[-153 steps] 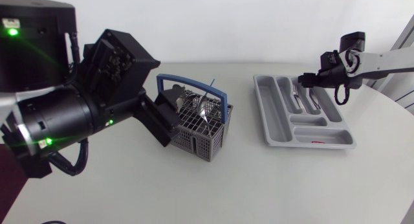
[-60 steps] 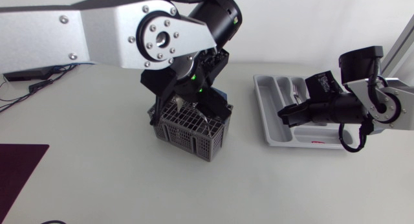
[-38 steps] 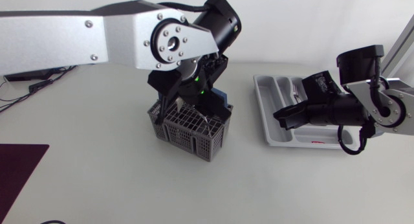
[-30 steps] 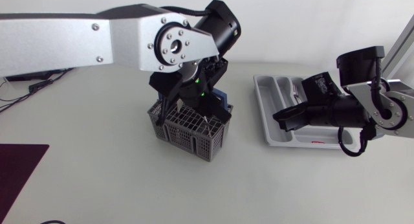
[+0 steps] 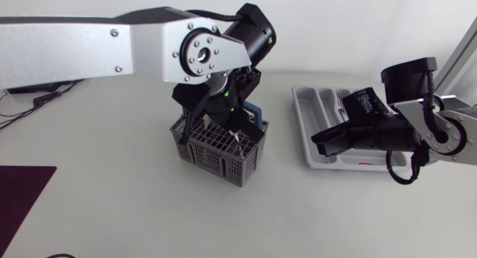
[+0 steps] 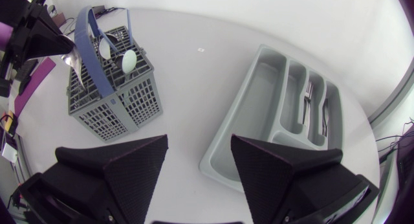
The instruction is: Unload the cutlery basket into the drawer organizer.
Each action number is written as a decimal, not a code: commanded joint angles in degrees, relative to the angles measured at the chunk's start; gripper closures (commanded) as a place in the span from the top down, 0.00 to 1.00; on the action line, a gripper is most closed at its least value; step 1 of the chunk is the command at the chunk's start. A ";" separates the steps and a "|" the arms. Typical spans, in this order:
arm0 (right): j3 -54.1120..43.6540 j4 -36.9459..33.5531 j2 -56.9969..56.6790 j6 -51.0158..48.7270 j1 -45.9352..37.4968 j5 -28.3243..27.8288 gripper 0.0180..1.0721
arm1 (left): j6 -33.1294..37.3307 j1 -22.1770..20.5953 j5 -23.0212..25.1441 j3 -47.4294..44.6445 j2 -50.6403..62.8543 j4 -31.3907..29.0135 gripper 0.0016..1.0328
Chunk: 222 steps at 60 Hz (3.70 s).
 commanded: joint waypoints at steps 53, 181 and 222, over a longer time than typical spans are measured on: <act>-1.79 -0.05 -1.37 -0.62 2.92 1.56 0.68 | 13.82 -9.24 -15.78 -1.74 -13.80 2.01 0.13; -9.96 35.81 -11.83 -15.38 35.09 24.15 0.34 | -2.53 -2.12 11.90 0.37 -16.97 5.88 0.15; -9.08 34.14 -9.63 -14.94 35.09 25.12 0.06 | -2.79 -2.39 12.96 0.63 -16.00 6.14 0.35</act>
